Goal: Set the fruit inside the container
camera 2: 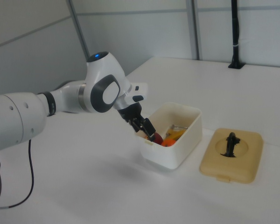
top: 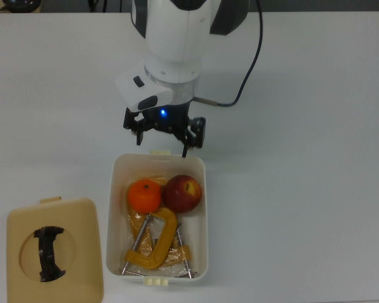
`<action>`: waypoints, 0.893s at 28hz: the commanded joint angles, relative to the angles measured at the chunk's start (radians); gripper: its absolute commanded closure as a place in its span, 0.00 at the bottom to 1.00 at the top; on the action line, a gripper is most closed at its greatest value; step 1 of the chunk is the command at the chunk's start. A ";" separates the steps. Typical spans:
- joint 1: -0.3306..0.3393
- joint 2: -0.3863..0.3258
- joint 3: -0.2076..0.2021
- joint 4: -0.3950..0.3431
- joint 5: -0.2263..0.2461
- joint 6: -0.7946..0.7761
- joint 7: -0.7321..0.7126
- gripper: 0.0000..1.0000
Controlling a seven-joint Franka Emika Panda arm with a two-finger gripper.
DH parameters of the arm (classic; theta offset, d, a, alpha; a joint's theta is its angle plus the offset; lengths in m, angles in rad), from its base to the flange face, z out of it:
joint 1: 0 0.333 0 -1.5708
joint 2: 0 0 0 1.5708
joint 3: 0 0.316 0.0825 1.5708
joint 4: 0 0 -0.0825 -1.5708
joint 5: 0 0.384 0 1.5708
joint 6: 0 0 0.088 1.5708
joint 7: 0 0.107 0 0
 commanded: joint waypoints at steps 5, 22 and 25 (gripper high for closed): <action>0.008 -0.064 -0.059 0.084 0.098 -0.343 -0.320 0.00; 0.006 -0.214 -0.199 0.021 0.095 -0.509 -0.544 0.00; 0.006 -0.237 -0.216 0.012 0.095 -0.514 -0.564 0.00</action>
